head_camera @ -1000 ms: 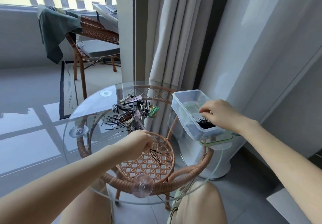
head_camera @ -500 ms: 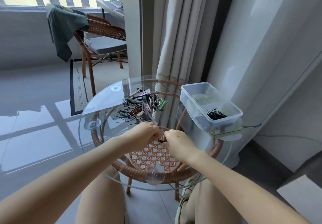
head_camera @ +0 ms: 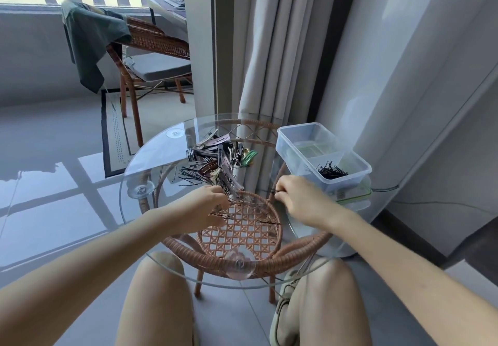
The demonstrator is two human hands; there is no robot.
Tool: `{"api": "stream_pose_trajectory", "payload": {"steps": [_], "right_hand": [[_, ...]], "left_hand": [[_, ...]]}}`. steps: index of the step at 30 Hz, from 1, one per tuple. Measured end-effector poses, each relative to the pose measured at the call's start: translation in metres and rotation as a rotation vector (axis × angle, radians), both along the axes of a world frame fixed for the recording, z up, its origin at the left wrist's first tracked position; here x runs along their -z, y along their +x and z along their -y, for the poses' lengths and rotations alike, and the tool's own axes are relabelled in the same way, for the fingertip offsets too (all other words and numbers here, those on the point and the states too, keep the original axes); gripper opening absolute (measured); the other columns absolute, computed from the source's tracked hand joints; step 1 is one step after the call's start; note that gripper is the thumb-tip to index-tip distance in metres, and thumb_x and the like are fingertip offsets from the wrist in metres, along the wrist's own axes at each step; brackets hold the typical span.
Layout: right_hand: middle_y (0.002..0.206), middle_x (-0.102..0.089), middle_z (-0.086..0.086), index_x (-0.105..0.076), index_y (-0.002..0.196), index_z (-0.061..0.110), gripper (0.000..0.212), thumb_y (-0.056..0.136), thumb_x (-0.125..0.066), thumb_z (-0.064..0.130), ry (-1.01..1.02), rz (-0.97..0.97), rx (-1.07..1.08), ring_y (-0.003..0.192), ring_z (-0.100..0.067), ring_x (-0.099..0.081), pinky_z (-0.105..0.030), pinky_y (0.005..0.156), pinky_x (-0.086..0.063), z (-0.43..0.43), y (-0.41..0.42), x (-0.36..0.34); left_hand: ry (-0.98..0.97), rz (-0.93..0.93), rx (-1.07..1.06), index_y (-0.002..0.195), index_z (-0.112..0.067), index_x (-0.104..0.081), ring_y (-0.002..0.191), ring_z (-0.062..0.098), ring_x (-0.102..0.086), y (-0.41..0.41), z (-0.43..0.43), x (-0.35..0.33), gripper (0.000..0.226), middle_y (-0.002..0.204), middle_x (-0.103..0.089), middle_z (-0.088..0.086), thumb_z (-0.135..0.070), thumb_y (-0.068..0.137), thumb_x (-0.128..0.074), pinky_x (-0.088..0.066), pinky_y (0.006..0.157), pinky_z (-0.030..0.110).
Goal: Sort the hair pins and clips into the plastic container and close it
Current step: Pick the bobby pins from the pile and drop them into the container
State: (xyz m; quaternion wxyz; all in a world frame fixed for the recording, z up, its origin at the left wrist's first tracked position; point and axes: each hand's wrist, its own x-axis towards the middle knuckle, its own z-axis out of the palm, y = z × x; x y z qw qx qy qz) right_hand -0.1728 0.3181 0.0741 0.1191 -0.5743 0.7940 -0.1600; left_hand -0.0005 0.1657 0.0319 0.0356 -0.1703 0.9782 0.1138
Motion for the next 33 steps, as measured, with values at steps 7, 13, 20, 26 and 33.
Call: {"api": "stream_pose_trajectory", "payload": {"steps": [7, 13, 20, 26, 33], "right_hand": [[0.086, -0.056, -0.007, -0.05, 0.083, 0.012, 0.011, 0.093, -0.049, 0.015, -0.061, -0.163, 0.082, 0.082, -0.028, -0.051, -0.031, 0.069, -0.034, -0.016, -0.084, -0.051], [0.105, -0.061, -0.014, -0.055, 0.092, 0.007, 0.011, 0.093, -0.049, 0.016, 0.205, -0.372, 0.034, 0.098, -0.03, -0.055, -0.03, 0.073, -0.034, -0.009, -0.131, -0.048], [0.115, -0.067, -0.004, -0.065, 0.111, 0.015, 0.024, 0.088, -0.057, 0.019, 0.242, -0.323, 0.007, 0.106, -0.022, -0.059, -0.03, 0.085, -0.043, -0.003, -0.137, -0.036], [0.112, -0.068, -0.003, -0.066, 0.107, 0.017, 0.023, 0.091, -0.05, 0.02, -0.067, -0.402, 0.109, 0.105, -0.025, -0.059, -0.032, 0.083, -0.044, -0.023, -0.15, -0.045], [0.104, -0.069, -0.001, -0.069, 0.099, 0.019, 0.02, 0.09, -0.051, 0.022, -0.148, -0.404, 0.148, 0.099, -0.023, -0.06, -0.032, 0.08, -0.045, -0.046, -0.151, -0.045]], "left_hand": [[-0.186, -0.012, 0.061, 0.109, -0.013, -0.058, 0.097, 0.013, -0.053, -0.004, 0.002, 0.012, 0.022, 0.11, -0.057, 0.0, -0.006, 0.091, -0.046, -0.047, 0.087, 0.026], [-0.22, 0.056, 0.008, 0.104, -0.011, -0.057, 0.089, 0.013, -0.055, -0.019, -0.007, 0.011, 0.017, 0.101, -0.059, -0.001, -0.009, 0.09, -0.047, -0.048, 0.082, 0.023], [-0.114, 0.102, -0.082, 0.079, -0.017, -0.053, 0.068, 0.009, -0.045, -0.025, -0.003, -0.007, 0.007, 0.078, -0.054, -0.007, -0.012, 0.081, -0.058, -0.042, 0.06, 0.018], [0.163, -0.156, -0.13, 0.083, -0.011, -0.067, 0.074, 0.017, -0.062, -0.068, -0.014, -0.077, 0.013, 0.08, -0.067, 0.001, -0.006, 0.071, -0.066, -0.055, 0.068, 0.023], [0.277, -0.27, -0.007, 0.079, -0.016, -0.07, 0.064, 0.011, -0.057, -0.175, -0.052, -0.116, 0.015, 0.069, -0.064, -0.004, -0.006, 0.068, -0.067, -0.054, 0.066, 0.025]]}}
